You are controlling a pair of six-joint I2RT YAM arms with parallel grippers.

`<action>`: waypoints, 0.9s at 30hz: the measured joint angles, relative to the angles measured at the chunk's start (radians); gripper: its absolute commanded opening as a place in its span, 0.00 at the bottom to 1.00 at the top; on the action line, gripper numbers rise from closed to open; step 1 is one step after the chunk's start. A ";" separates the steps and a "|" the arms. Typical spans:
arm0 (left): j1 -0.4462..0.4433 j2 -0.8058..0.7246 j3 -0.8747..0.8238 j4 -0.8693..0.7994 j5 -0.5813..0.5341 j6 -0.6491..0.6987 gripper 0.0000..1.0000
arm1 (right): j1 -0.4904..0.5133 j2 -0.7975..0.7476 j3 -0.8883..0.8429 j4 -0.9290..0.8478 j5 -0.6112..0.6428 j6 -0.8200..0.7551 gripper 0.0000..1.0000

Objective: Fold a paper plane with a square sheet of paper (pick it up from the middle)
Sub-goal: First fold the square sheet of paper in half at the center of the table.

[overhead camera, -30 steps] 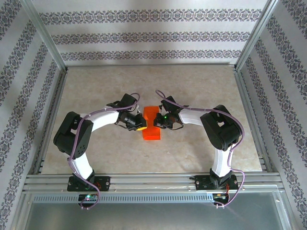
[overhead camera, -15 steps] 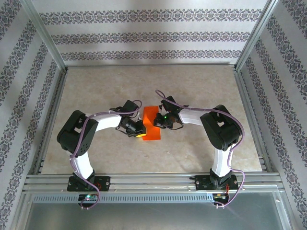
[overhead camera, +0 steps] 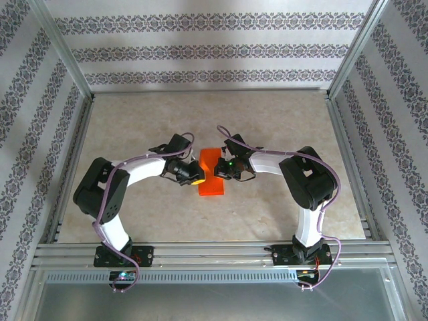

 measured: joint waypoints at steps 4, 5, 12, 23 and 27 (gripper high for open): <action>-0.005 0.062 0.000 0.035 0.008 -0.018 0.14 | 0.000 0.000 0.000 0.000 0.000 0.000 0.05; -0.007 0.069 -0.010 0.039 0.013 -0.020 0.14 | 0.000 0.000 0.000 0.000 0.000 0.001 0.05; -0.009 0.056 -0.056 0.026 0.034 0.043 0.14 | 0.000 0.002 0.000 0.002 -0.002 0.003 0.05; -0.019 -0.048 -0.083 -0.218 -0.026 0.149 0.14 | 0.000 0.003 0.000 0.003 -0.002 0.013 0.05; -0.030 -0.107 -0.082 -0.183 -0.032 0.100 0.15 | 0.000 0.003 0.000 0.003 -0.004 0.021 0.05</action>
